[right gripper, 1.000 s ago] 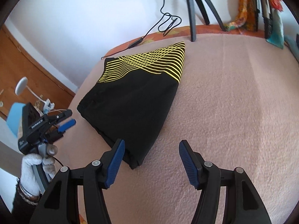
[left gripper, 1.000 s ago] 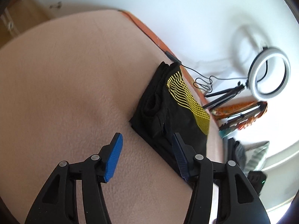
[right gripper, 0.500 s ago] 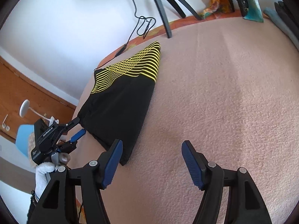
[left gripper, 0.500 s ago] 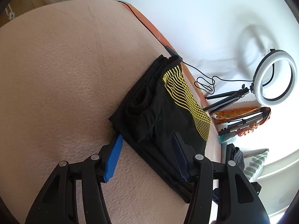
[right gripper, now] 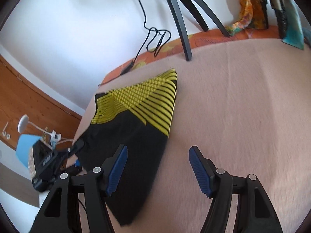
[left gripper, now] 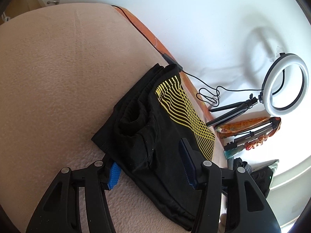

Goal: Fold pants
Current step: 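Close the left tool on the folded shorts' edge while the right tool grasps the waistband, then lift the folded black shorts with both tools and carry them toward the clothes stack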

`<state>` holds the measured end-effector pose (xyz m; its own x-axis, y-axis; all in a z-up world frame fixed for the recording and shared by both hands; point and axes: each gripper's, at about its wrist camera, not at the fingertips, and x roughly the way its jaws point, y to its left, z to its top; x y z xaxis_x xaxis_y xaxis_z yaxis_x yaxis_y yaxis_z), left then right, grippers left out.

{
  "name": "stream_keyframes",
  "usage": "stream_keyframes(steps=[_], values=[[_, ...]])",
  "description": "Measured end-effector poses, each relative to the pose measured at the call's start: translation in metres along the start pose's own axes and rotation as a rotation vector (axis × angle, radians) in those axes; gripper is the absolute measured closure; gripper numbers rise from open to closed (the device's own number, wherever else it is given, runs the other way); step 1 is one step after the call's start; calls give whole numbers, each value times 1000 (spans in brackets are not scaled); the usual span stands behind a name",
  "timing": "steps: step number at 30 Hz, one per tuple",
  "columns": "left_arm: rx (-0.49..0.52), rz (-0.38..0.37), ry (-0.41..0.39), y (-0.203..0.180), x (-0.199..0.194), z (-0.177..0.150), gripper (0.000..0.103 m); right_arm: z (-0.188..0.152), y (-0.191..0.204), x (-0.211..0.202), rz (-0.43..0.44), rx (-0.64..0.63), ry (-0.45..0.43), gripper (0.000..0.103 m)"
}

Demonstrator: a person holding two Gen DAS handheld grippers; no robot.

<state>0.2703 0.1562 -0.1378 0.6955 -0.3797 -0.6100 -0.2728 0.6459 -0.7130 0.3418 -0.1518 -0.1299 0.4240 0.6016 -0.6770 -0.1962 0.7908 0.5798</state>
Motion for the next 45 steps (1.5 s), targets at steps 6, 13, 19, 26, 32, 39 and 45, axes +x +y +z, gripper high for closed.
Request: stream_keyframes(steps=[6, 13, 19, 26, 32, 39, 45], values=[[24, 6, -12, -4, 5, 4, 57, 35, -13, 24, 35, 82, -17, 36], [11, -5, -18, 9, 5, 6, 82, 49, -12, 47, 106, 122, -64, 39], [33, 2, -20, 5, 7, 6, 84, 54, 12, 73, 89, 80, -25, 74], [72, -3, -18, -3, 5, 4, 88, 49, 76, 70, -111, -207, -37, 94], [161, -12, -19, -23, -1, -2, 90, 50, 129, 50, -188, -391, -77, 96], [240, -63, -5, -51, -9, -15, 90, 47, 161, 21, -215, -499, -110, 96], [281, -110, 8, -72, -14, -28, 90, 39, 166, -14, -216, -531, -140, 96]])
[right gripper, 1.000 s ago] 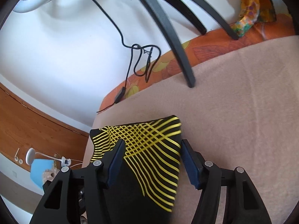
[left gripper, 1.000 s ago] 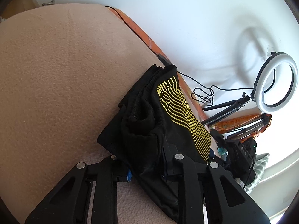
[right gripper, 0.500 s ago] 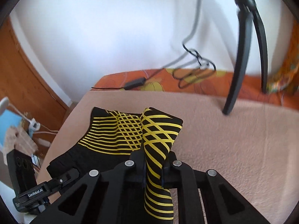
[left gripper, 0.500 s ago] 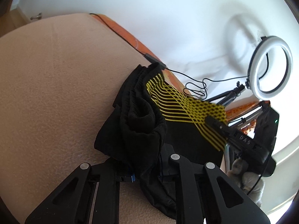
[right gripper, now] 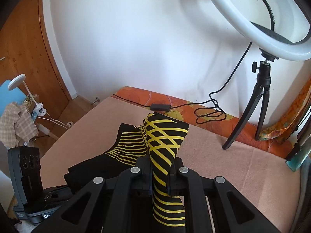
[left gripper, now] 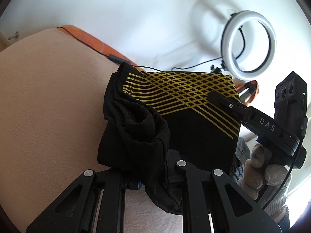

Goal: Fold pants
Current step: 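Lift the folded black shorts with both tools and carry them toward the clothes stack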

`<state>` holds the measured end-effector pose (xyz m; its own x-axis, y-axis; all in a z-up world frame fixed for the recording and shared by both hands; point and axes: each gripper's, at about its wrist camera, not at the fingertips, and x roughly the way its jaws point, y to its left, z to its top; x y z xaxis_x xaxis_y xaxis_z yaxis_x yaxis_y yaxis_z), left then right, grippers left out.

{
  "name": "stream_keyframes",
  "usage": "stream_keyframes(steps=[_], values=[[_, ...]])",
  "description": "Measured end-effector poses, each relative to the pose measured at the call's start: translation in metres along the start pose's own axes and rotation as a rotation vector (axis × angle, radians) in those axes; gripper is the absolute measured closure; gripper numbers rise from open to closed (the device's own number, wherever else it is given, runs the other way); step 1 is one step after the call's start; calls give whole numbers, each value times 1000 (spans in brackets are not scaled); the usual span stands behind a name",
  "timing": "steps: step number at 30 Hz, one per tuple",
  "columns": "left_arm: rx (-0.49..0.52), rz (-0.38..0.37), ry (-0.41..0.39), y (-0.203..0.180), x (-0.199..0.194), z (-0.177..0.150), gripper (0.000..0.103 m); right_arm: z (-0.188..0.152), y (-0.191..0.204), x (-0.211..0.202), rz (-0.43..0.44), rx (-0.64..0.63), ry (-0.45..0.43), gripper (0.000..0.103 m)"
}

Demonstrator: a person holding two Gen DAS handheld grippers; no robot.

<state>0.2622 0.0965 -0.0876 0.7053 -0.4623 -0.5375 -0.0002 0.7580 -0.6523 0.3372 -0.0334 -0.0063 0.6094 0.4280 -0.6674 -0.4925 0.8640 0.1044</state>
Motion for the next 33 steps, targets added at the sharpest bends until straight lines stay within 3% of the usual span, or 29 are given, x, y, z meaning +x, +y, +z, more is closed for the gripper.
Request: stream_keyframes(steps=[6, 14, 22, 33], values=[[58, -63, 12, -34, -3, -12, 90, -7, -12, -46, -16, -1, -36, 96], [187, -177, 50, -109, 7, -40, 90, -20, -56, -116, -69, 9, -73, 96], [290, -297, 85, -205, 46, -71, 90, -33, -131, -189, -173, 29, -102, 96], [338, -415, 131, -310, 115, -110, 90, -42, -245, -257, -291, 91, -108, 96]])
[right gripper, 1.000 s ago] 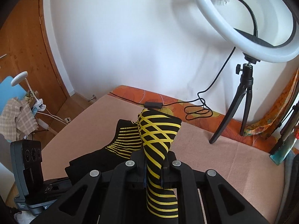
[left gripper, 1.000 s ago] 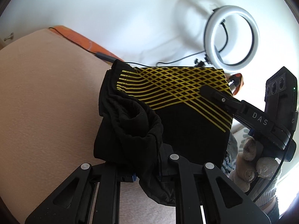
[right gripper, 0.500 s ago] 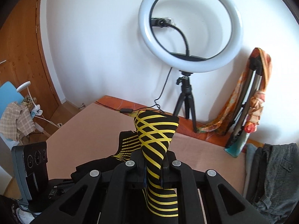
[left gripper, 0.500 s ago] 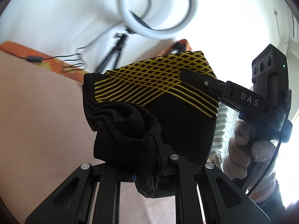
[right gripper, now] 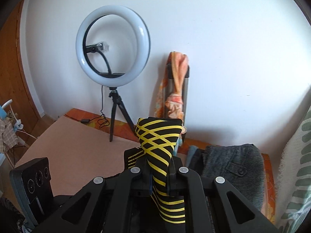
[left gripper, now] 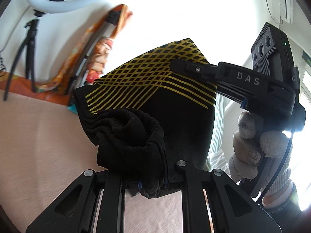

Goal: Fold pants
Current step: 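Lift the folded black shorts with both tools and carry them toward the clothes stack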

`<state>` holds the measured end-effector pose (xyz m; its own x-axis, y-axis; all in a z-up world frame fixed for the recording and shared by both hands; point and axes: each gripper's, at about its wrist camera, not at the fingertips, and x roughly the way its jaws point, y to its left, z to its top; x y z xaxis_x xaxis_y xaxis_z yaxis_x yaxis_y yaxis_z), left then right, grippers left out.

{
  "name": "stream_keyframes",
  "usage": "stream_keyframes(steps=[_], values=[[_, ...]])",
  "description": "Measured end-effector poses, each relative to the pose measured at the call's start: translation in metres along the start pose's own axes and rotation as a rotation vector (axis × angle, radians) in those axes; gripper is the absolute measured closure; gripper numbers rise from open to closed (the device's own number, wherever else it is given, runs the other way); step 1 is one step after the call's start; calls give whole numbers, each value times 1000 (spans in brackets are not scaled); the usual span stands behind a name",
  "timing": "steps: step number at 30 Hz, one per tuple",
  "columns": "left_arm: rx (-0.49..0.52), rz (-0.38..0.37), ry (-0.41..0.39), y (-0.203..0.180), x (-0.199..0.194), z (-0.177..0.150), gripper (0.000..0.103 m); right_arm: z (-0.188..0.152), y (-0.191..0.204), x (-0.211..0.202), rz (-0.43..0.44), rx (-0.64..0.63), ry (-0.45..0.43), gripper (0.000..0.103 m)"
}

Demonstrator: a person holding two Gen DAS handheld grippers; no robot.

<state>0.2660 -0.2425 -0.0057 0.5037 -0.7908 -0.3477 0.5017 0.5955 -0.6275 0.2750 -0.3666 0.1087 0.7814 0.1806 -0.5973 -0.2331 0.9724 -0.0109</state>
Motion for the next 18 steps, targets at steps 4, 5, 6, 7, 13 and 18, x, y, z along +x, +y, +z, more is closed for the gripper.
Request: stream_keyframes(steps=[4, 5, 6, 7, 13, 18], values=[[20, -10, 15, -17, 33, 3, 90, 0, -33, -2, -27, 4, 6, 96], [29, -9, 16, -20, 40, 5, 90, 1, -42, -1, -32, 5, 8, 96], [36, -10, 16, -22, 46, 7, 90, 1, -49, 0, -38, 6, 9, 96], [41, -11, 18, -26, 54, 8, 90, 0, -56, 1, -41, 6, 9, 96], [73, -3, 26, -33, 93, 12, 90, 1, -107, 14, -58, 20, 13, 96], [90, 28, 27, -35, 116, 1, 90, -2, -151, 43, -25, 35, 30, 96]])
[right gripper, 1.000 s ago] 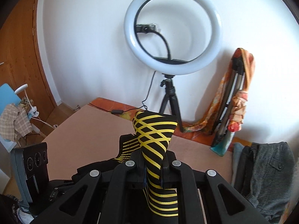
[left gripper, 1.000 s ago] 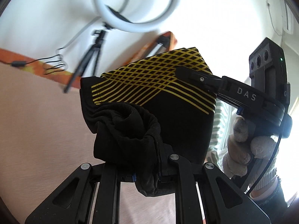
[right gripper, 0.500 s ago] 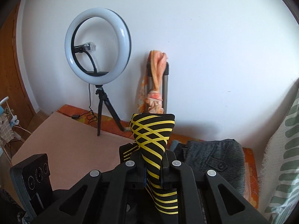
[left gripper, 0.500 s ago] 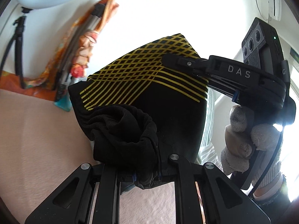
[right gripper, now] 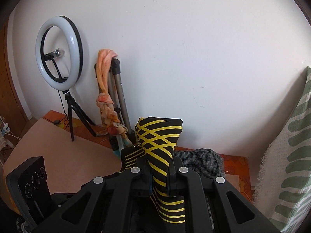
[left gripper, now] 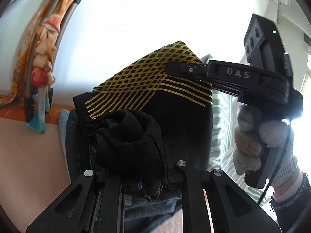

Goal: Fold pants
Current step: 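Lift the folded black shorts with both tools and carry them toward the clothes stack, then lower the shorts onto the folded clothes stack and open both tools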

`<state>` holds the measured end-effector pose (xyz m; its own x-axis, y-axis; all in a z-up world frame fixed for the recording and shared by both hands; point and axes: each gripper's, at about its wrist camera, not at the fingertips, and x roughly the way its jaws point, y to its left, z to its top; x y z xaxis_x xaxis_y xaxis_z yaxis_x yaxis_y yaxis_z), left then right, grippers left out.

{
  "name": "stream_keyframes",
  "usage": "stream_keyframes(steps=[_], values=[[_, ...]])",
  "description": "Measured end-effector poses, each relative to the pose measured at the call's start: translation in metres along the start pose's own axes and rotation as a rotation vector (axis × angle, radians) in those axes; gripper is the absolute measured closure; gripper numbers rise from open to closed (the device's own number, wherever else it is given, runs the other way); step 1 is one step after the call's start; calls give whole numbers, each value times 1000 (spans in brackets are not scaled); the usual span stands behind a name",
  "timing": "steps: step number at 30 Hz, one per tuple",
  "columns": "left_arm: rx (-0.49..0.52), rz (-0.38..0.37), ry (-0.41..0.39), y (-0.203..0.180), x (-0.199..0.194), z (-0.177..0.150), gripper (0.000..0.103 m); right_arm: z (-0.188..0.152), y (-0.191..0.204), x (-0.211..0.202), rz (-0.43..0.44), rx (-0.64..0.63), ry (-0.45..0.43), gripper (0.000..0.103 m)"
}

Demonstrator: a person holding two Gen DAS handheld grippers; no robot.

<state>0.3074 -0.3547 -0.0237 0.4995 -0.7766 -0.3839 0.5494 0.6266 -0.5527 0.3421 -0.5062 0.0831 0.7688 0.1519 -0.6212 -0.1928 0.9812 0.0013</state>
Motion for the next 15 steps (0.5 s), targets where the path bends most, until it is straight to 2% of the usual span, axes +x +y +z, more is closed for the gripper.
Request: stream_keyframes(steps=[4, 8, 10, 13, 14, 15], values=[[-51, 37, -5, 16, 5, -11, 90, -10, -40, 41, 38, 68, 43, 96], [-113, 62, -2, 31, -8, -31, 90, -22, -70, 68, 66, 127, 86, 94], [-160, 64, 16, 39, -9, -38, 90, -29, -84, 75, 30, 181, 93, 77], [-222, 53, 35, 45, -11, -47, 90, -40, -102, 78, 0, 236, 107, 73], [-222, 55, 39, 44, -11, -47, 90, -42, -103, 77, -14, 244, 112, 69], [-213, 59, 42, 43, -11, -48, 90, -45, -105, 76, -35, 256, 119, 58]])
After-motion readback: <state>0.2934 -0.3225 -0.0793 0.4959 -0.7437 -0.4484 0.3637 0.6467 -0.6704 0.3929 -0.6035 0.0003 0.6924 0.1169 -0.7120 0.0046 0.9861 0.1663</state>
